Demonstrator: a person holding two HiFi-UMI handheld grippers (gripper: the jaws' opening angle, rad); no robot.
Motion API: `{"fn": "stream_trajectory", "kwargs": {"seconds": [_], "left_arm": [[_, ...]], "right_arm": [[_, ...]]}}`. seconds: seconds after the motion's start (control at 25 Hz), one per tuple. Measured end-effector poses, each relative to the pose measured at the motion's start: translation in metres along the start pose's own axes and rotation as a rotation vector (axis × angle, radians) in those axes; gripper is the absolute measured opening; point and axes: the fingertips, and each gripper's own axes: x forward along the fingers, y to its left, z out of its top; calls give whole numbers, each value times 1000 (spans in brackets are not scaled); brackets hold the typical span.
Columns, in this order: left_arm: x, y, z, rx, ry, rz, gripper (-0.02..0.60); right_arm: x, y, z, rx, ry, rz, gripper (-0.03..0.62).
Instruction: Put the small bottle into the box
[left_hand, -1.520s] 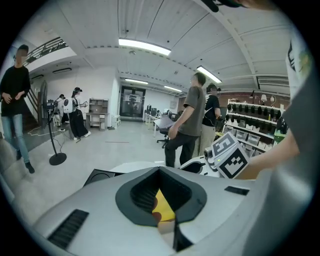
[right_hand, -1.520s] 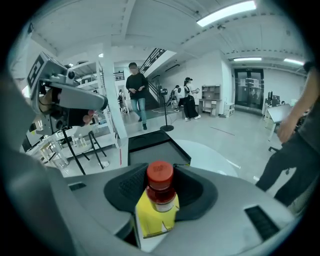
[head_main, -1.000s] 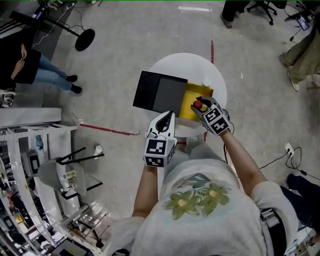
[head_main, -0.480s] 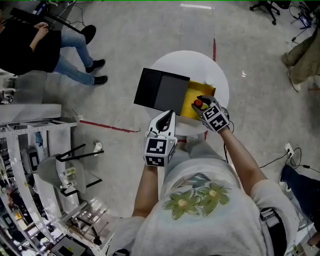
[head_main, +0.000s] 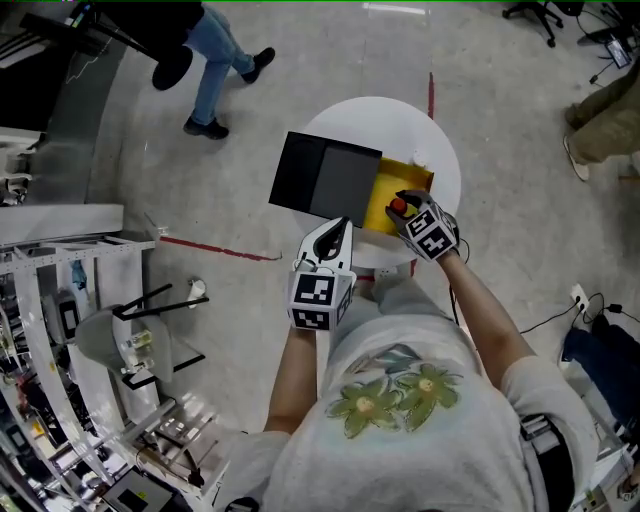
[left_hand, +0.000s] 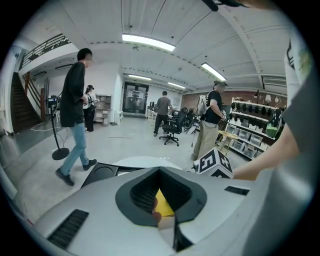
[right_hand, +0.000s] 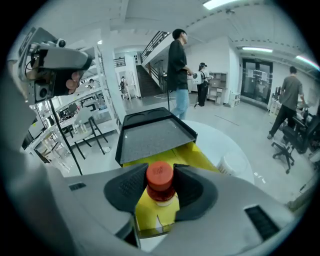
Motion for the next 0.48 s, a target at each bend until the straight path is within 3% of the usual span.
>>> {"fn": "stream_trajectory", "kwargs": {"seconds": [0.48], "left_arm": [[4,-3,-2,2,5,-14,5]], "right_arm": [[3,-8,-8,4,12,-36,164]]}}
